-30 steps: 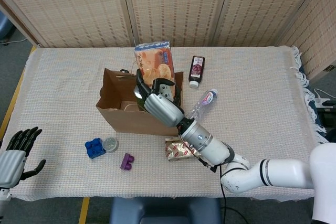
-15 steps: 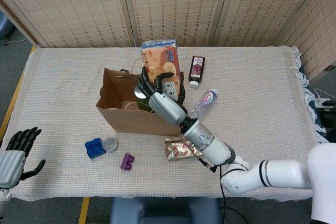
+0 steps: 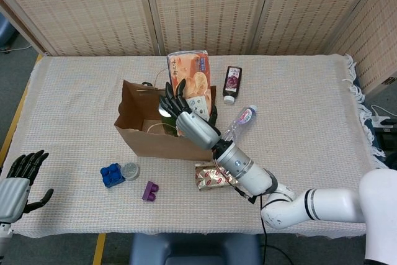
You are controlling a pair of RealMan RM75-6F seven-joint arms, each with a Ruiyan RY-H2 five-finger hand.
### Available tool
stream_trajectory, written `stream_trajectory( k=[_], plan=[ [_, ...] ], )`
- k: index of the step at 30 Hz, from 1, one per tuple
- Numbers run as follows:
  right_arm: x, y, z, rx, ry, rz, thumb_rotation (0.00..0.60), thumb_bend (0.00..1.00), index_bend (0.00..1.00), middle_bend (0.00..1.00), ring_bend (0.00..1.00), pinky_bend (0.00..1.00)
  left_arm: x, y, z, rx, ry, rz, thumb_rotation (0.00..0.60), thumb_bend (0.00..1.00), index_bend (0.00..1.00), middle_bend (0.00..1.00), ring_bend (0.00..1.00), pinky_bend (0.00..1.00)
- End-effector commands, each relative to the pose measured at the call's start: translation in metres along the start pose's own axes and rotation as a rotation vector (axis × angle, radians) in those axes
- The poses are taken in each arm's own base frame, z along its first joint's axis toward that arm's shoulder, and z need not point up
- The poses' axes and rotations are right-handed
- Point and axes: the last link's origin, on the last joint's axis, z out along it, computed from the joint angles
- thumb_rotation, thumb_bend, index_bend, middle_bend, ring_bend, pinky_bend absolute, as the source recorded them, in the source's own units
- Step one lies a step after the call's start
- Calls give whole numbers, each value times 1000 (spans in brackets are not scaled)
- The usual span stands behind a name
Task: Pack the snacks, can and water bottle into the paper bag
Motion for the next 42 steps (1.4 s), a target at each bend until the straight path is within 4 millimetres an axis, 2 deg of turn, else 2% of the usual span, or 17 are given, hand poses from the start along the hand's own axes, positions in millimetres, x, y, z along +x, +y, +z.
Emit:
stream_trajectory(
  k=[1, 9, 19, 24, 31, 33, 36, 42],
  plan=[
    [-1, -1, 1, 2, -1, -28, 600, 182, 0, 179, 57, 227, 0, 0, 0, 0, 0, 0, 600, 329, 26, 0, 0, 0],
    [-3, 0, 7, -1, -6, -135, 600, 180, 0, 179, 57, 190, 0, 0, 0, -1, -1, -3, 600, 330, 26, 0, 0, 0],
    [1, 2, 13, -28, -17, -133, 600, 180, 0, 179, 56, 188, 0, 0, 0, -1, -2, -6, 600, 329, 26, 0, 0, 0],
    [-5, 7, 18, -52, -48, -160, 600, 180, 0, 179, 57, 188, 0, 0, 0, -2, -3, -8, 600, 330, 26, 0, 0, 0],
    [-5, -5, 18, -11, -47, -183, 600, 180, 0, 177, 53, 168, 0, 0, 0, -2, -4, -10, 600, 329, 26, 0, 0, 0],
    [-1, -8, 18, -7, -35, -167, 600, 175, 0, 151, 31, 155, 0, 0, 0, -3, -4, -11, 600, 329, 26, 0, 0, 0],
    [5, -12, 20, -21, -27, -142, 600, 111, 0, 67, 0, 113, 0, 0, 0, -3, -4, -12, 600, 330, 26, 0, 0, 0],
    [12, -17, 23, -30, -10, -114, 600, 75, 0, 34, 0, 87, 1, -1, 0, -3, -4, -15, 600, 329, 26, 0, 0, 0]
  ],
)
